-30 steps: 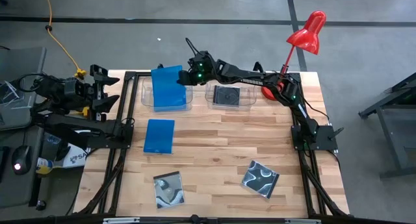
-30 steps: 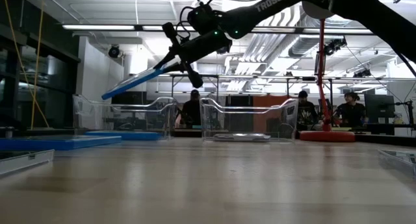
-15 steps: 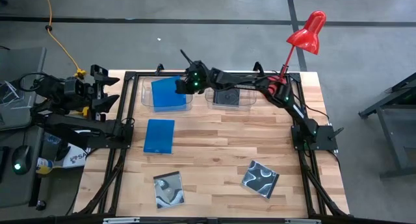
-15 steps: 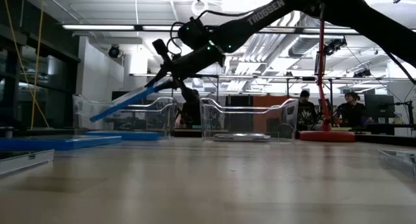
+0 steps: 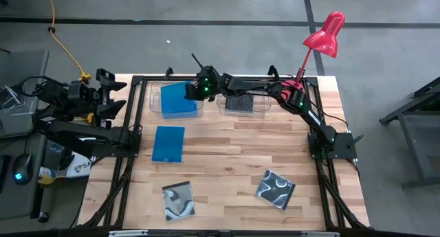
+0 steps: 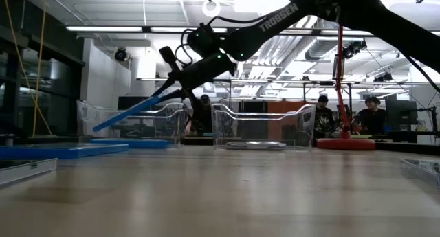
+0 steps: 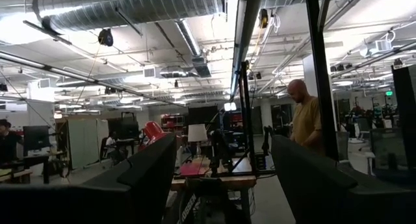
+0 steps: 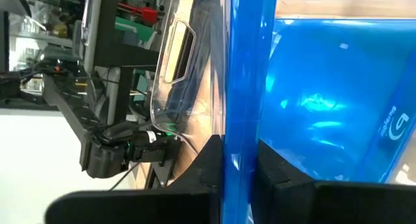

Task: Pick & place jewel cases by type
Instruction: Put the bottom blue CD case into the left transparent bin

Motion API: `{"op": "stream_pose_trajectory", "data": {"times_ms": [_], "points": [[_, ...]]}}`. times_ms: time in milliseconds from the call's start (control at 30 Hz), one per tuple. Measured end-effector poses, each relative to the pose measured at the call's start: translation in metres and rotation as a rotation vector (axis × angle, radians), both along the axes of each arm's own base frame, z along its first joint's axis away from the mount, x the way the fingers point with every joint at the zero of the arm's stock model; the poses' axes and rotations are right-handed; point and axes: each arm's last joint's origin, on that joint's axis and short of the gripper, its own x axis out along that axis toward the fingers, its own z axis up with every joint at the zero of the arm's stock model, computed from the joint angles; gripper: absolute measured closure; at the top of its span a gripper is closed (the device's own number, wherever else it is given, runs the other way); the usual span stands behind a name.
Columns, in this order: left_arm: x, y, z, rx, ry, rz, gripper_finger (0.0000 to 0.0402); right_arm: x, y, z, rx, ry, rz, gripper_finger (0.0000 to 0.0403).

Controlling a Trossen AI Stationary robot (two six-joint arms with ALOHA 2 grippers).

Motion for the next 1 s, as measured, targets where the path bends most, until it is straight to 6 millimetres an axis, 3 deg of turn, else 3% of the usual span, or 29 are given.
{"op": "stream_pose_trajectory", "data": {"times_ms": [433,733,1000], "points": [[0.0,0.0004,0.0,-0.006,0.001,0.013,0.0154,-0.0025,0.0009,-0.005,0.029,0.058,-0.015,0.0373],[0.0,0.0005,-0.0001,-0.011,0.001,0.012,0.0154,-0.0014,0.0003,-0.0029,0.004,0.033,-0.008,0.0321],[0.0,0.0005,-0.0001,-0.011,0.001,0.012,0.0154,-0.001,0.0005,-0.0022,-0.029,0.025,0.013,0.0305]]}}
